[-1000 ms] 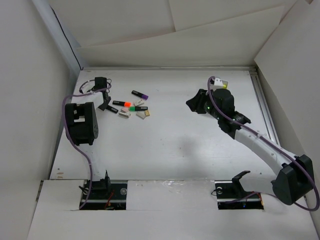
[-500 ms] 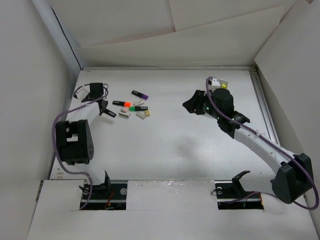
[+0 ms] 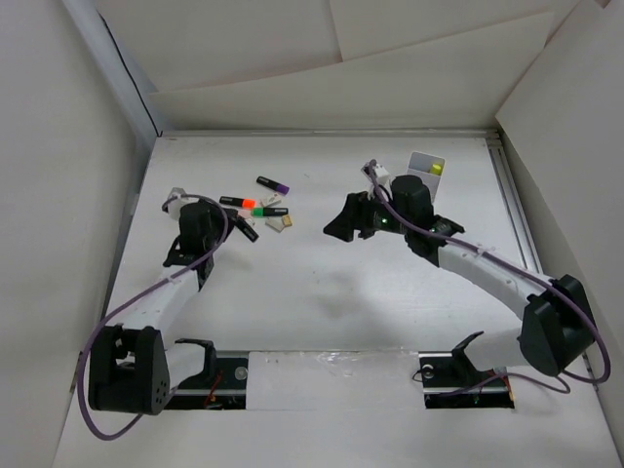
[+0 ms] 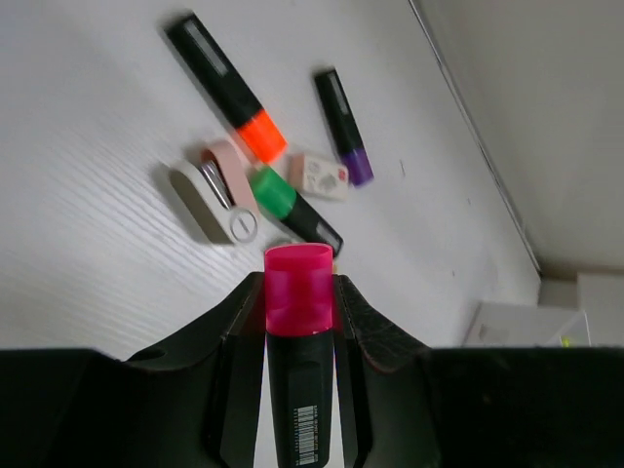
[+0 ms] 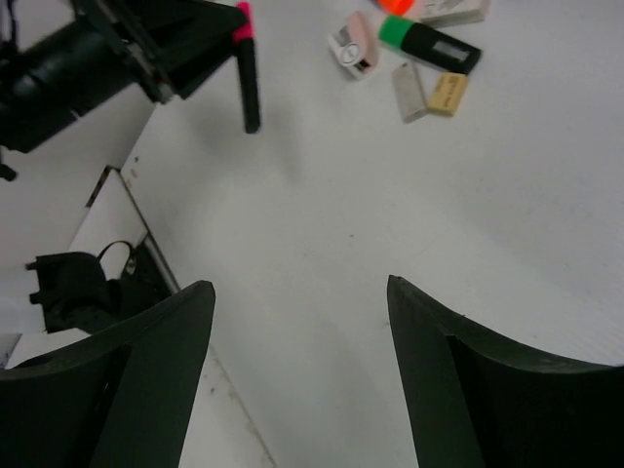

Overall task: Sort the stationery into containers
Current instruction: Pick up the stationery from the center of the board.

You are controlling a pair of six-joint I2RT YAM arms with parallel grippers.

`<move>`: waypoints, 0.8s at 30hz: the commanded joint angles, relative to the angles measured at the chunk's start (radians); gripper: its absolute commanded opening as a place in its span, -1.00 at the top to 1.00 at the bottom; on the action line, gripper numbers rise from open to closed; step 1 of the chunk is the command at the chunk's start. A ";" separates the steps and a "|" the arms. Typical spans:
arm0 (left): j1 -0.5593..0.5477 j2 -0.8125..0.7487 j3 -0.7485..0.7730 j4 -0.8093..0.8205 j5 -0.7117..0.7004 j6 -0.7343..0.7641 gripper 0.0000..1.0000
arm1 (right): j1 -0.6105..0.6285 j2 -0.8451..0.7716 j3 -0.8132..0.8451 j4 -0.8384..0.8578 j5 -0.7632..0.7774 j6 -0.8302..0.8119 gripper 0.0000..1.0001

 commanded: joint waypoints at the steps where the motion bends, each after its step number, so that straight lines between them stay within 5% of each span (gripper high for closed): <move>1: -0.036 -0.060 -0.103 0.303 0.165 -0.013 1.00 | 0.065 0.004 0.050 0.129 -0.057 0.021 -0.55; 8: -0.047 -0.030 -0.183 0.537 0.437 0.018 1.00 | 0.211 0.137 0.152 0.129 0.056 0.022 -0.58; 24: -0.122 0.044 -0.249 0.803 0.598 0.060 1.00 | 0.162 0.351 0.340 0.069 0.060 0.031 -0.40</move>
